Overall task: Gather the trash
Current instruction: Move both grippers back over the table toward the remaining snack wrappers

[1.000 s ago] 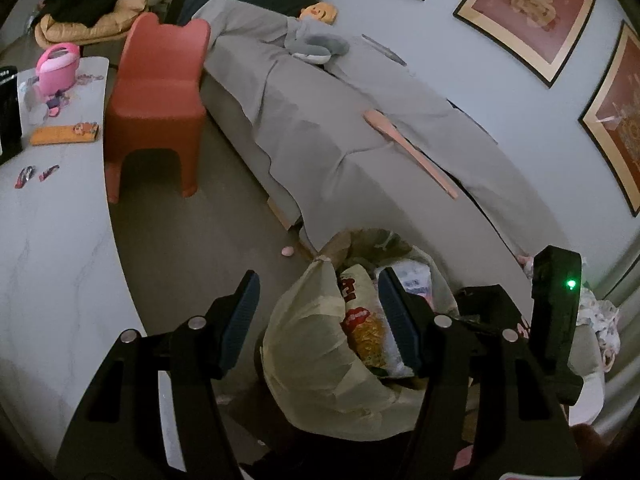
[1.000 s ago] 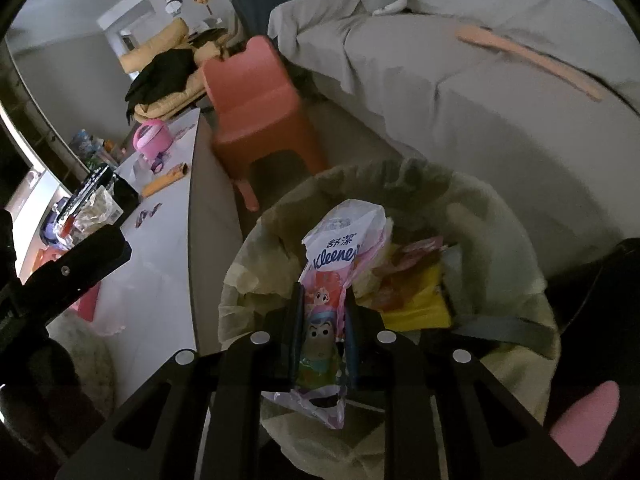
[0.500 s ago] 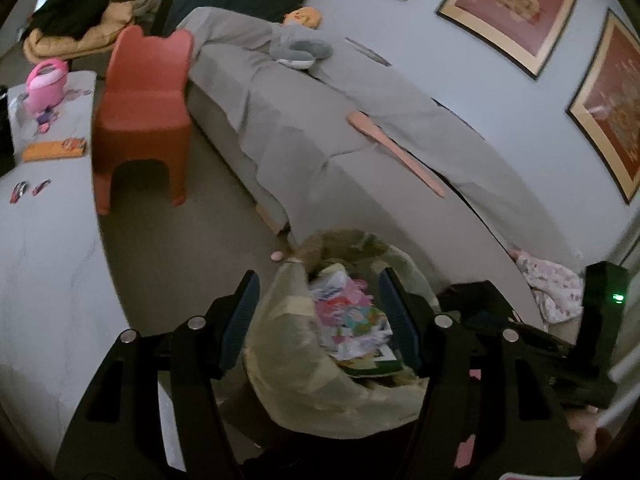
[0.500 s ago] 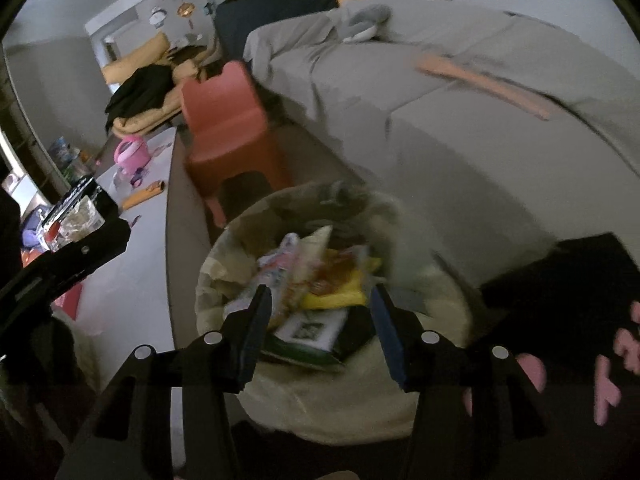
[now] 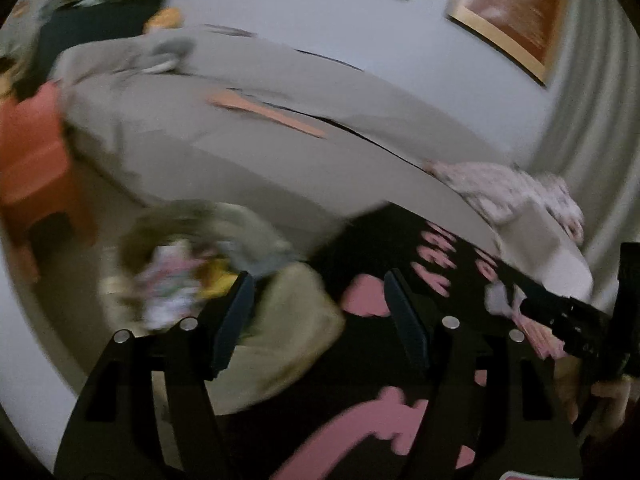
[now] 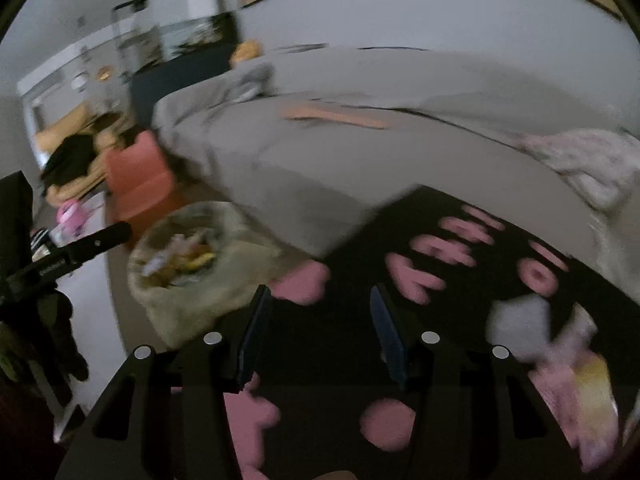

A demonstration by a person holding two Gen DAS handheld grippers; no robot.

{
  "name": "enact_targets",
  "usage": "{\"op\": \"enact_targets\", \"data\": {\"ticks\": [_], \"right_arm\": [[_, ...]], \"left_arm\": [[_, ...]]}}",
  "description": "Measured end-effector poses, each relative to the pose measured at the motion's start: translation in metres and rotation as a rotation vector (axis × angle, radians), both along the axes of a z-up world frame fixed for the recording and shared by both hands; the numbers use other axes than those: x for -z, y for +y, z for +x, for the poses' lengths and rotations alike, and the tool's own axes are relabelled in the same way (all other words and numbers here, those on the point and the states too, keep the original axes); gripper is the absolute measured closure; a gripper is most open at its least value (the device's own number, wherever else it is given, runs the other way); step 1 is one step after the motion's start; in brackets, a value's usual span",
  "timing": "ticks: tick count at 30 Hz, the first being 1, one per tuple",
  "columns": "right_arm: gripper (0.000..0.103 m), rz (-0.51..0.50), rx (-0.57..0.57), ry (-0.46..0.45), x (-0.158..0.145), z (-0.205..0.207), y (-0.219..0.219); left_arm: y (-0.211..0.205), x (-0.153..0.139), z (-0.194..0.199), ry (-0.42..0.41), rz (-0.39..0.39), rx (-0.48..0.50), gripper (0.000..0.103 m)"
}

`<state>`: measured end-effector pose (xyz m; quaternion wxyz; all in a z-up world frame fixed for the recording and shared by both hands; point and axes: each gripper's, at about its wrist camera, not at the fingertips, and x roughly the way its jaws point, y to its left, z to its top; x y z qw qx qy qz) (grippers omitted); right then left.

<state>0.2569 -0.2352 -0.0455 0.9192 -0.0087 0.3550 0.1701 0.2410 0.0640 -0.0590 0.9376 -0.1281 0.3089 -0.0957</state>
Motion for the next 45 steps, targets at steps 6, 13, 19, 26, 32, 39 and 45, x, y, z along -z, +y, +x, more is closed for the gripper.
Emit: {"op": "enact_targets", "data": {"ticks": [6, 13, 19, 26, 32, 39, 45], "right_arm": [[0.053, -0.031, 0.178, 0.006, 0.014, -0.028, -0.094], [0.053, -0.031, 0.377, 0.024, 0.032, -0.059, -0.190], [0.053, -0.004, 0.483, 0.038, 0.048, -0.077, -0.242], [0.053, -0.022, 0.511, 0.067, 0.064, -0.084, -0.261], [0.053, 0.002, 0.511, 0.071, 0.067, -0.086, -0.274], [0.053, 0.004, 0.478, 0.082, 0.071, -0.084, -0.272], [0.050, 0.018, 0.434, 0.066, 0.065, -0.073, -0.265]], "left_arm": [[-0.097, 0.011, 0.023, -0.005, 0.060, 0.301, 0.039], [-0.203, 0.016, 0.056, 0.050, 0.068, 0.586, 0.039], [-0.300, 0.019, 0.087, 0.029, 0.169, 0.803, 0.044], [-0.399, 0.053, 0.122, 0.160, 0.315, 0.936, 0.044], [-0.448, 0.085, 0.136, 0.315, 0.388, 0.979, 0.047], [-0.445, 0.084, 0.137, 0.313, 0.356, 0.939, 0.084], [-0.406, 0.063, 0.132, 0.269, 0.284, 0.884, 0.087]]}}
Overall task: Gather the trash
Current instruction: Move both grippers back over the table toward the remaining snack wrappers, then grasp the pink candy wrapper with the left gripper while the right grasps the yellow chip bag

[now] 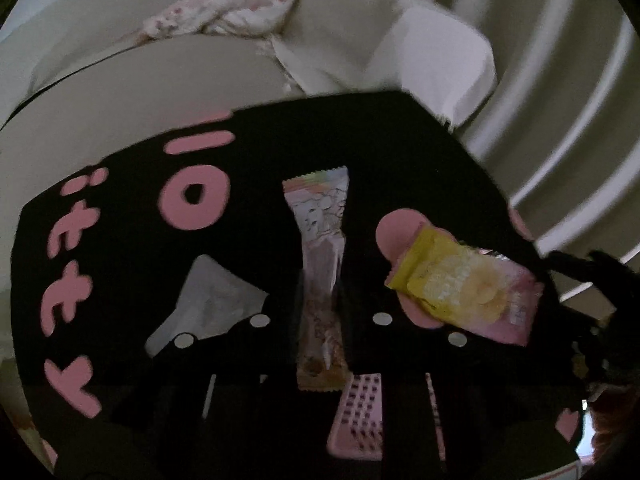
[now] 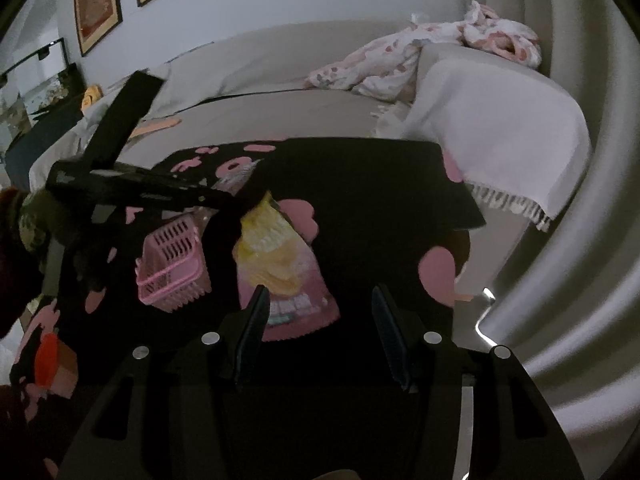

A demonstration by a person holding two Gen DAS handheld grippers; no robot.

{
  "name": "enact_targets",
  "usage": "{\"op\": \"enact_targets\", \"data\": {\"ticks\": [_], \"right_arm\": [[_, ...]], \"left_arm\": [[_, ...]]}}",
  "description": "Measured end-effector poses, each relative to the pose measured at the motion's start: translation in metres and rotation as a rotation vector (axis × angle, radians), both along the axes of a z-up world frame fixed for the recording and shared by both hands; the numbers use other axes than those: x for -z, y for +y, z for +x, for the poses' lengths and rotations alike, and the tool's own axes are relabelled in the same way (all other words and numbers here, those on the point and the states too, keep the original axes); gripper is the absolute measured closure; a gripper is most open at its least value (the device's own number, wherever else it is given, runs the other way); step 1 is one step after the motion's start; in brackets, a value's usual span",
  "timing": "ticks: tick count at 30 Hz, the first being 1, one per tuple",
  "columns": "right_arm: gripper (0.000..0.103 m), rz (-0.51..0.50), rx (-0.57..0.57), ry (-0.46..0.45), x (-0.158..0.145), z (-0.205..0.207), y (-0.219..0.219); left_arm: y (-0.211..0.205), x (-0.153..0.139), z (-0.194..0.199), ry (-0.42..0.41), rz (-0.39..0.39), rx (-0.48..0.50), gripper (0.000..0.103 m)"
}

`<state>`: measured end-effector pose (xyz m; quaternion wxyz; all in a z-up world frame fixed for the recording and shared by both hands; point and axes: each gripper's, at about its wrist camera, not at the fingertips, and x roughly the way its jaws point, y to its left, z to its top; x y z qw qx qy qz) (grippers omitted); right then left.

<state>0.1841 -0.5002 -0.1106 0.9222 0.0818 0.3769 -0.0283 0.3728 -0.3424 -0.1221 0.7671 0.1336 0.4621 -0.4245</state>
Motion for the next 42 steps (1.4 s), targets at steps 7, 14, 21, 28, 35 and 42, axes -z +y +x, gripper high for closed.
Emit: {"op": "enact_targets", "data": {"ticks": [7, 14, 21, 28, 35, 42], "right_arm": [[0.045, 0.079, -0.060, 0.048, 0.007, 0.046, 0.001], [0.044, 0.155, -0.070, 0.142, 0.024, 0.071, 0.009], [0.034, 0.074, -0.109, 0.185, 0.027, 0.070, 0.027], [0.034, -0.084, -0.126, 0.234, 0.027, 0.084, 0.036], [0.071, -0.146, -0.168, 0.237, 0.023, 0.083, 0.046], [0.077, -0.147, -0.150, 0.172, -0.012, 0.055, 0.051]], "left_arm": [[0.062, -0.042, -0.024, 0.023, -0.159, -0.062, 0.087], [0.126, -0.050, -0.055, 0.027, -0.177, -0.165, 0.087], [0.184, -0.022, -0.070, 0.049, -0.147, -0.314, 0.087], [0.219, 0.000, -0.076, 0.088, -0.157, -0.408, 0.085], [0.238, 0.005, -0.083, 0.097, -0.158, -0.449, 0.085], [0.250, -0.011, -0.096, 0.054, -0.188, -0.458, 0.085]]}}
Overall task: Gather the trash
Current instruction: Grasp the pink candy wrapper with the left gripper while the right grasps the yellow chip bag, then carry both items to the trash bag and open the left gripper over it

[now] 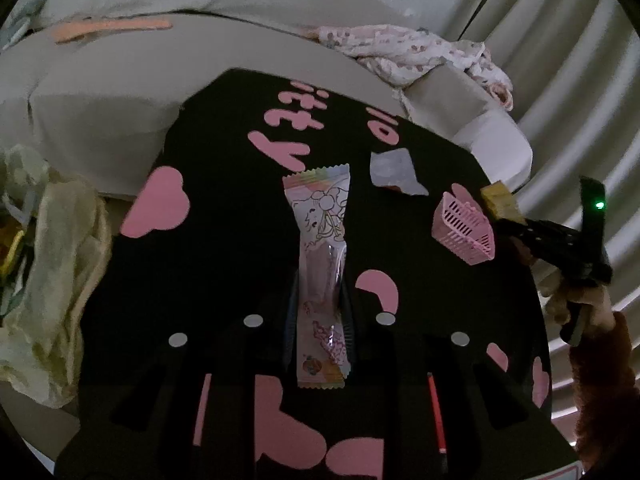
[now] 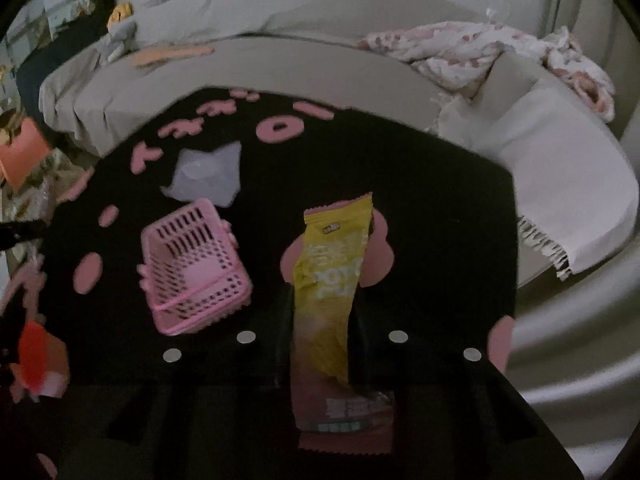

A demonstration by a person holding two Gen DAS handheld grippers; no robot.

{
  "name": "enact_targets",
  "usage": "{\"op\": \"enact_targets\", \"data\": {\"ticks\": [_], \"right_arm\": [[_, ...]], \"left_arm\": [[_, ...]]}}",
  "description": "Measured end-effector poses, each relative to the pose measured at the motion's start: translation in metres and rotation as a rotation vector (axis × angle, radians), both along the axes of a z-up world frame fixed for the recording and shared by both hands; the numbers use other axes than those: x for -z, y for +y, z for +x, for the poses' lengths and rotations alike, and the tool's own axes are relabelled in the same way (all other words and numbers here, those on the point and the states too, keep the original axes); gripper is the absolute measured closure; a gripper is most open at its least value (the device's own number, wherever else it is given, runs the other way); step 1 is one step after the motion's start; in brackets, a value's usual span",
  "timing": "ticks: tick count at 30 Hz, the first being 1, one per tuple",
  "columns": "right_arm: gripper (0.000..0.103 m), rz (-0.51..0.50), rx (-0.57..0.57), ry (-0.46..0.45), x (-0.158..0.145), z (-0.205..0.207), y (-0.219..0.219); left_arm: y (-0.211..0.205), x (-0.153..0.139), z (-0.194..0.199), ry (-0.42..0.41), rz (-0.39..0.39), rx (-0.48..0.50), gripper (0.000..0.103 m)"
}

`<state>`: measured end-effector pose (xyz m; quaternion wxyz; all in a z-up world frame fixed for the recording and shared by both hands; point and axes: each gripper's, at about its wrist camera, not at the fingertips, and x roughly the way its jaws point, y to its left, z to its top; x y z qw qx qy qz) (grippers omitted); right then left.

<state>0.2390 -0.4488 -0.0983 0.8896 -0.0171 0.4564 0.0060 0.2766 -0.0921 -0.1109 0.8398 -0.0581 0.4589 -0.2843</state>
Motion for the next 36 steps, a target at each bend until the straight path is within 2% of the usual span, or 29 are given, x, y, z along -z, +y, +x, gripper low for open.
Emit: {"op": "enact_targets", "data": {"ticks": [4, 10, 17, 25, 28, 30, 32, 36], "right_arm": [[0.077, 0.016, -0.011, -0.079, -0.036, -0.022, 0.014], [0.077, 0.028, -0.115, -0.198, -0.086, -0.048, 0.069], [0.077, 0.098, -0.261, -0.279, -0.115, -0.060, 0.145], [0.076, 0.146, -0.395, -0.303, -0.123, -0.060, 0.219], [0.076, 0.155, -0.426, -0.293, -0.121, -0.056, 0.238], [0.076, 0.153, -0.444, -0.286, -0.118, -0.053, 0.251], [0.076, 0.151, -0.454, -0.276, -0.114, -0.049, 0.259], [0.076, 0.155, -0.465, -0.234, -0.101, -0.035, 0.273]], "left_arm": [[0.011, -0.017, -0.013, -0.051, -0.009, -0.013, 0.085], [0.039, -0.047, -0.042, -0.149, -0.006, -0.059, 0.085], [0.079, -0.072, -0.076, -0.233, -0.002, -0.130, 0.085], [0.138, -0.086, -0.094, -0.281, -0.016, -0.248, 0.085], [0.167, -0.084, -0.087, -0.282, -0.019, -0.333, 0.085], [0.190, -0.078, -0.076, -0.281, 0.007, -0.405, 0.085], [0.208, -0.070, -0.066, -0.267, 0.018, -0.457, 0.085], [0.246, -0.040, -0.031, -0.174, 0.021, -0.554, 0.085]]}}
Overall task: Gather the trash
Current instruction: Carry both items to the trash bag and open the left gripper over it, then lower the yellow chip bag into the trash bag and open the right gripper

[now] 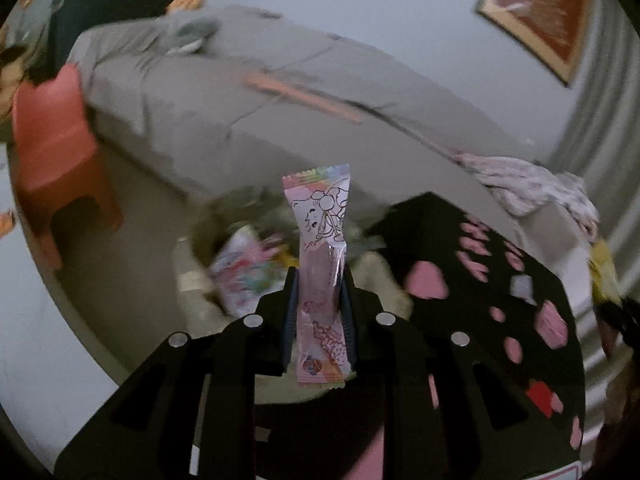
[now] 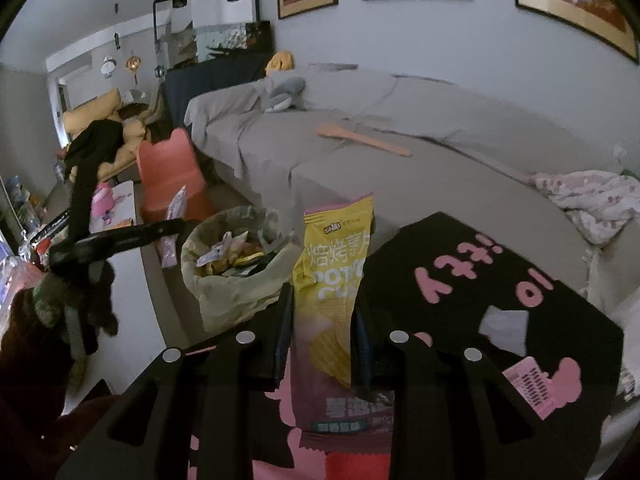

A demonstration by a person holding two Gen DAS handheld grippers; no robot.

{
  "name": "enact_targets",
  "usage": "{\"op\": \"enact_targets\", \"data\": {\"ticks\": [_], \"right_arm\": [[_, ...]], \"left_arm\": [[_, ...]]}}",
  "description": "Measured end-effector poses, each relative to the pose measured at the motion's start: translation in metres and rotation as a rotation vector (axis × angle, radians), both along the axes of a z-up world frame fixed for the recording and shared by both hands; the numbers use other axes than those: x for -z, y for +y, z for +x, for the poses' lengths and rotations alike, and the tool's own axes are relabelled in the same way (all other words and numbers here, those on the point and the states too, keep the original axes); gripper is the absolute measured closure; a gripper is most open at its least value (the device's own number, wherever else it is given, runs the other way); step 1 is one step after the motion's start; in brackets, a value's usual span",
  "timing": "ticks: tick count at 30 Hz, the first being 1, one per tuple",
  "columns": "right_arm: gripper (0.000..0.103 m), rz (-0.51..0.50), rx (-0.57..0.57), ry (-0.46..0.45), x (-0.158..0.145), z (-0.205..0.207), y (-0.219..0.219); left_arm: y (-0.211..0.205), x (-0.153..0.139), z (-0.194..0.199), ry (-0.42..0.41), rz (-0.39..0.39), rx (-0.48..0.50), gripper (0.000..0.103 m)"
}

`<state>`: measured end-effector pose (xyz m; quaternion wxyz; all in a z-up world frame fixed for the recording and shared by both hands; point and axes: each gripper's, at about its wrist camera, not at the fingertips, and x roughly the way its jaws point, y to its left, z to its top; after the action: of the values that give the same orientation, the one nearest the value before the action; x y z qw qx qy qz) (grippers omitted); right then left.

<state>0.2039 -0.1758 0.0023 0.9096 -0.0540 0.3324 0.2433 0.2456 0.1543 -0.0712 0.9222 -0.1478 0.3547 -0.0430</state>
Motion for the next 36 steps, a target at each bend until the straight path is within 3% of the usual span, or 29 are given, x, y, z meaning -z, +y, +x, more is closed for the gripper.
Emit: {"op": "enact_targets", "data": {"ticks": [3, 12, 16, 20, 24, 29, 32, 36], "right_arm": [[0.076, 0.008, -0.008, 0.031, 0.011, 0.014, 0.009], [0.076, 0.023, -0.041, 0.109, 0.038, 0.058, 0.031], [0.076, 0.005, -0.063, 0.125, 0.043, 0.076, 0.042], [0.076, 0.002, -0.076, 0.135, 0.045, 0.091, 0.052], [0.075, 0.005, -0.095, 0.149, 0.046, 0.108, 0.069], [0.074, 0.021, -0.160, 0.188, 0.052, 0.133, 0.113], [0.074, 0.014, -0.205, 0.185, 0.057, 0.143, 0.145], [0.074, -0.003, -0.243, 0.187, 0.076, 0.161, 0.193]], "left_arm": [[0.017, 0.019, 0.021, 0.045, -0.026, -0.023, 0.085], [0.020, 0.042, 0.059, 0.103, 0.023, -0.053, 0.083], [0.023, 0.049, 0.069, 0.123, 0.007, -0.048, 0.069], [0.029, 0.051, 0.075, 0.129, -0.058, -0.041, 0.055], [0.036, 0.037, 0.063, 0.083, -0.079, -0.072, 0.051], [0.047, 0.014, 0.019, -0.017, -0.030, -0.223, 0.048], [0.049, 0.015, -0.011, -0.036, -0.028, -0.303, 0.047], [0.045, 0.023, -0.039, -0.037, -0.035, -0.307, 0.047]]}}
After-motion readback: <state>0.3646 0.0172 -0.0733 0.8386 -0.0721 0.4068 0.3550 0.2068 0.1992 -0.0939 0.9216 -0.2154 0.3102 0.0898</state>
